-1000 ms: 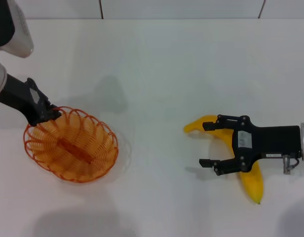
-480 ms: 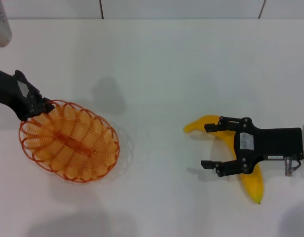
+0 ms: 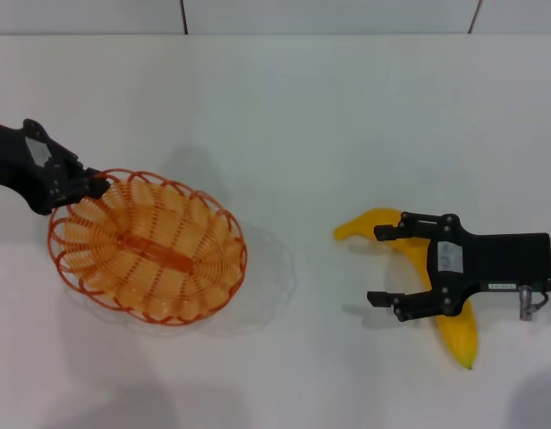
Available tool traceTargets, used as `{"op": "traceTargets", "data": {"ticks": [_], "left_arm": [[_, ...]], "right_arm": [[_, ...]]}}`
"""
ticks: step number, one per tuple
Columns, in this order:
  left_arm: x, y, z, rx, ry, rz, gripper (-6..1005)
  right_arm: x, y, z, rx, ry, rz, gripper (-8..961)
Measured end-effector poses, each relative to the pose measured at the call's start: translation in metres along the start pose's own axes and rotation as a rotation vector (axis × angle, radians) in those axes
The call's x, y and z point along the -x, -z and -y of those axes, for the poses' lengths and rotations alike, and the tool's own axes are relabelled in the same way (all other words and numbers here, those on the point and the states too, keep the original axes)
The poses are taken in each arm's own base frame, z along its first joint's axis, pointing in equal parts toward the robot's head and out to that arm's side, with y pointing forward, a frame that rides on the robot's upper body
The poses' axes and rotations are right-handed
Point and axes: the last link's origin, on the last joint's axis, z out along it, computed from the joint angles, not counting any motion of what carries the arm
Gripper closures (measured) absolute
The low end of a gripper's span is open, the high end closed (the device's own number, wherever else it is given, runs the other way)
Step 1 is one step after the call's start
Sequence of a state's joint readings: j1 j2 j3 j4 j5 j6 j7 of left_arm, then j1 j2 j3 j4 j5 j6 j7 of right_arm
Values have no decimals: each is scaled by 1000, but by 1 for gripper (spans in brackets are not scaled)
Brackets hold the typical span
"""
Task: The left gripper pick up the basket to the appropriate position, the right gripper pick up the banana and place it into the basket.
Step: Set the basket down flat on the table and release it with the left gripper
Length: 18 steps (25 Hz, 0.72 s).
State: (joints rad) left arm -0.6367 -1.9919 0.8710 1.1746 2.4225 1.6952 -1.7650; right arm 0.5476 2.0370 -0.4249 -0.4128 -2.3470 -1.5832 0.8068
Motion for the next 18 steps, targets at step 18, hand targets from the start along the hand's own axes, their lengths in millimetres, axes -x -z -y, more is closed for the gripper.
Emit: {"op": "traceTargets", "data": {"ticks": [18], "left_arm": [[2, -48, -2, 58, 400, 1, 953]], "right_arm": [[5, -4, 3, 9, 12, 8, 62]]}}
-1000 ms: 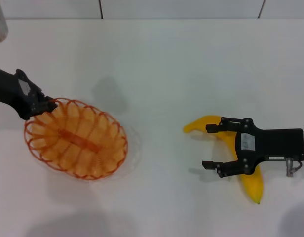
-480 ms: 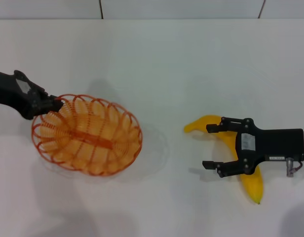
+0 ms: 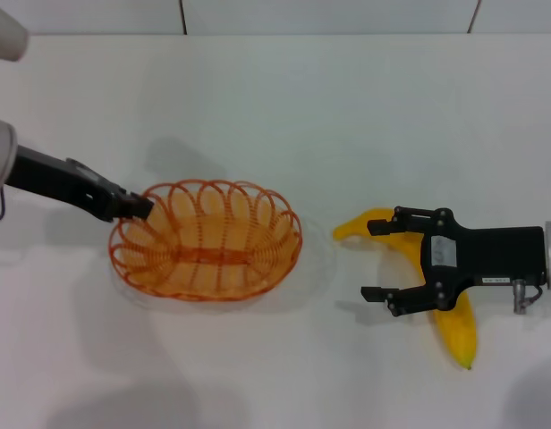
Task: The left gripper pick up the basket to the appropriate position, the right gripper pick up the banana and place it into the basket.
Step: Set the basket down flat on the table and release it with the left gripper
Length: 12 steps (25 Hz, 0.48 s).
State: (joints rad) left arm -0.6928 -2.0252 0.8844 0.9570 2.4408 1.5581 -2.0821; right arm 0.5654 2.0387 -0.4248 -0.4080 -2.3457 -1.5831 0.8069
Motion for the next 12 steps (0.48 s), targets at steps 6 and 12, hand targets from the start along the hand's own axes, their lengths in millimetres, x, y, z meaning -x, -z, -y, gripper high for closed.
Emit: {"op": "traceTargets", "data": {"ticks": [6, 12], "left_arm": [[-3, -14, 3, 11, 15, 25, 952], [-5, -24, 0, 24, 19, 56, 952]], "right_arm": [[1, -1, 1, 1, 4, 3, 62], [3, -2, 2, 2, 7, 6, 62]]}}
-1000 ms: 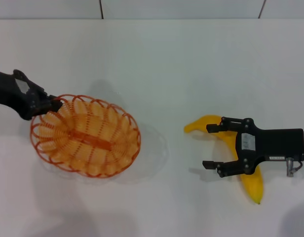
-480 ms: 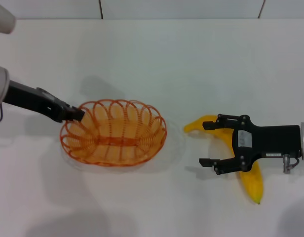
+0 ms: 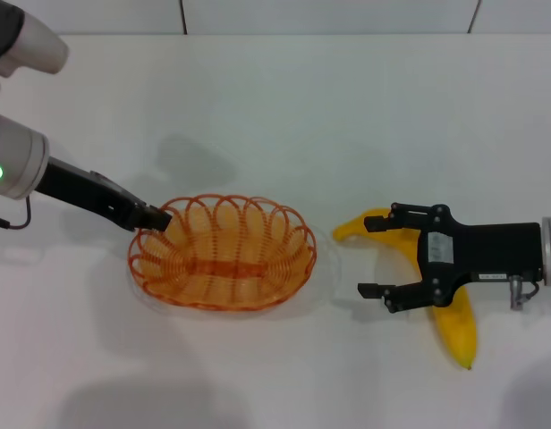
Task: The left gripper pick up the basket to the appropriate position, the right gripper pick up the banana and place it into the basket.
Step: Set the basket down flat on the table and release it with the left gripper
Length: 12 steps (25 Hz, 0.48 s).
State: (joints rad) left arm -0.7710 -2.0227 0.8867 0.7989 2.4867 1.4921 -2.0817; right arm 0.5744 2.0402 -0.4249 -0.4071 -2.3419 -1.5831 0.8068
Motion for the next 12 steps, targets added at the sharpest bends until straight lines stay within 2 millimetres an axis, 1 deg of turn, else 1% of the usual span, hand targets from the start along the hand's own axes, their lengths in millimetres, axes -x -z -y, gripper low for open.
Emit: {"op": "traceTargets", "data": {"ticks": [12], "left_arm": [[0, -6, 2, -16, 27, 11, 955]], "right_arm": [[3, -2, 2, 4, 5, 6, 62]]}}
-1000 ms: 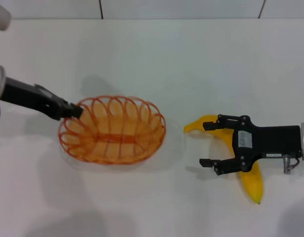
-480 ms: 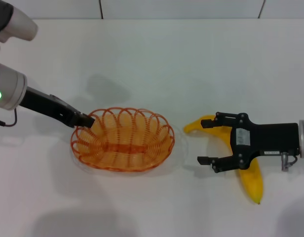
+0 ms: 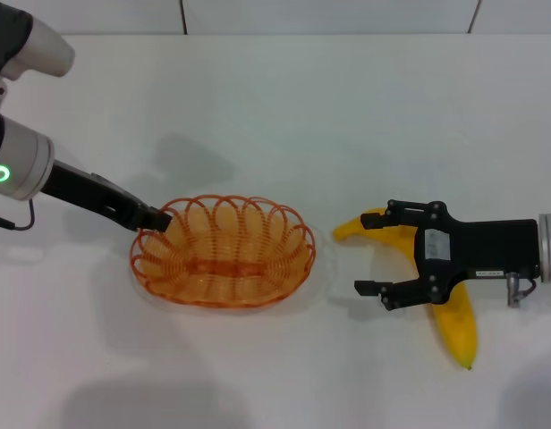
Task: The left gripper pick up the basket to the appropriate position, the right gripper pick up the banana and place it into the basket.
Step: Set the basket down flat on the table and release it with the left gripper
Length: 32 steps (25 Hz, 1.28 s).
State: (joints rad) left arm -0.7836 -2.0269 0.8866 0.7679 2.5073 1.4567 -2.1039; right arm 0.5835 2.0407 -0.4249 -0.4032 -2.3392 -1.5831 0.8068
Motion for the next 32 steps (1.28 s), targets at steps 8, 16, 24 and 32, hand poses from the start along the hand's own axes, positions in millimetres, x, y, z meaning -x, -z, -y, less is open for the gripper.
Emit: {"op": "traceTargets", "data": {"ticks": [8, 16, 24, 32], "left_arm": [[-4, -6, -1, 1, -14, -2, 954], [-10, -9, -5, 19, -34, -4, 954], [-8, -14, -5, 22, -13, 8, 953], [-6, -13, -4, 18, 5, 11, 953]], "right_arm": [[1, -1, 0, 1, 1, 1, 62], [1, -1, 0, 2, 2, 2, 62], [0, -5, 2, -1, -3, -3, 63], [-1, -4, 1, -2, -6, -5, 63]]}}
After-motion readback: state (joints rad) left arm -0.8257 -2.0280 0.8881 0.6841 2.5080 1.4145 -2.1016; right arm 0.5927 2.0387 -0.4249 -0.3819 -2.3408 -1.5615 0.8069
